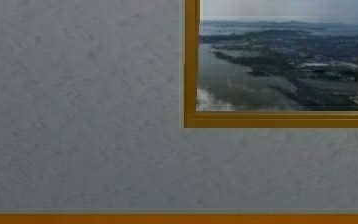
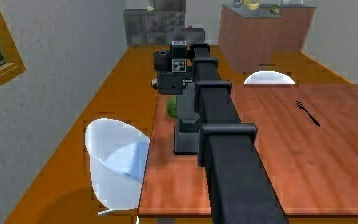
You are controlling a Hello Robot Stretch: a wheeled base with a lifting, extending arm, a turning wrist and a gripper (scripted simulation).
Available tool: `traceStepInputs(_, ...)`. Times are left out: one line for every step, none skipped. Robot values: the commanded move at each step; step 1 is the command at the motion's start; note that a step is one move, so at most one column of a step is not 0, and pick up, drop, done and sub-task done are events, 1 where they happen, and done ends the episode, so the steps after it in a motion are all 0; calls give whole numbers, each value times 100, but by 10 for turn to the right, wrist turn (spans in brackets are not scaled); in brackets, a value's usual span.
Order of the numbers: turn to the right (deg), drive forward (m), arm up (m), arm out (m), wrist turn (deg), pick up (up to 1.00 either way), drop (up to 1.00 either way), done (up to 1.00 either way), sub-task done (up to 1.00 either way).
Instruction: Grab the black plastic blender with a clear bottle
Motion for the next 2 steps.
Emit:
traceStepInputs(0, 0, 0, 0, 30, 0, 0, 0, 0)
traceStepInputs(0, 0, 0, 0, 0, 100, 0, 0, 0)
